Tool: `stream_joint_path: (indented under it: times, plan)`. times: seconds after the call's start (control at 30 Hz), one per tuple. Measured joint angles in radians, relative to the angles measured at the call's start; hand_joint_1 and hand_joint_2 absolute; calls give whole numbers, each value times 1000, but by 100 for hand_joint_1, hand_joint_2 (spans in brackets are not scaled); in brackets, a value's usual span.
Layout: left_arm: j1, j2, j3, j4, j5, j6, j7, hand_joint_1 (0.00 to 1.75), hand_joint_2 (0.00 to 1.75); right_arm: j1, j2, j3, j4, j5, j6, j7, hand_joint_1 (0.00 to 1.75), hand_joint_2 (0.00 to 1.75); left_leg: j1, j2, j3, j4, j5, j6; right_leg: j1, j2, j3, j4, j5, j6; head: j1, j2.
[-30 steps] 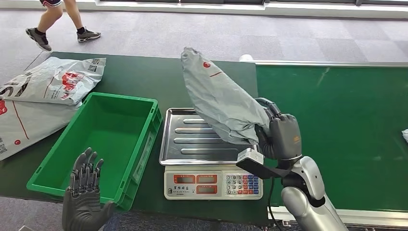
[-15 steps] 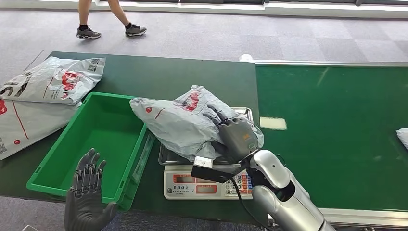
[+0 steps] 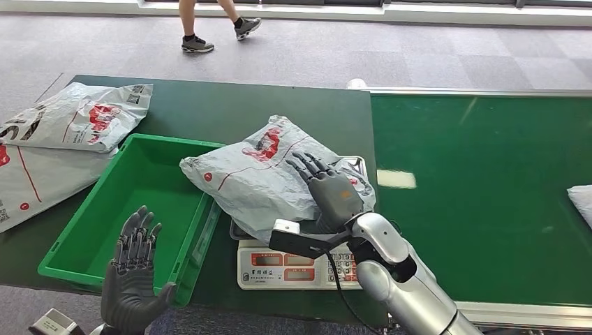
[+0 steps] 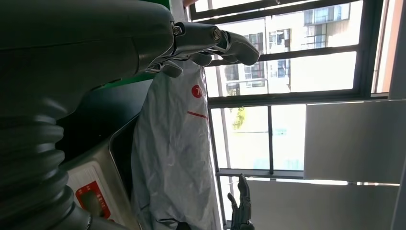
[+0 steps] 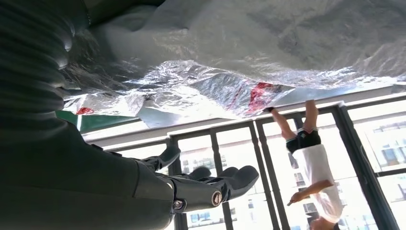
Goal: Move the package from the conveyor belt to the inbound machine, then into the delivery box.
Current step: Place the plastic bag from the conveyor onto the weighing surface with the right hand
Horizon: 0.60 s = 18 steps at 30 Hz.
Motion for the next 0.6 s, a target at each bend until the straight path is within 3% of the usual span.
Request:
stream_joint_path:
  times: [0.33,0.47,0.6]
  plan:
    - [-12,0,0,-6,-52,10,8,0,175,11,11,-44,-1,-127,-43,-46,0,175,0,0,0,0,0,0,0,0,0,0,0,0,0,0]
    - [-40,1,1,-15,-92,25,44,0,175,42,11,-90,-14,-363,-1,-145,0,175,0,0,0,0,0,0,0,0,0,0,0,0,0,0]
    - [-102,4,2,-28,-173,36,121,0,175,90,11,-134,-58,-692,120,-222,0,175,0,0,0,1,0,0,0,0,0,0,0,0,0,0]
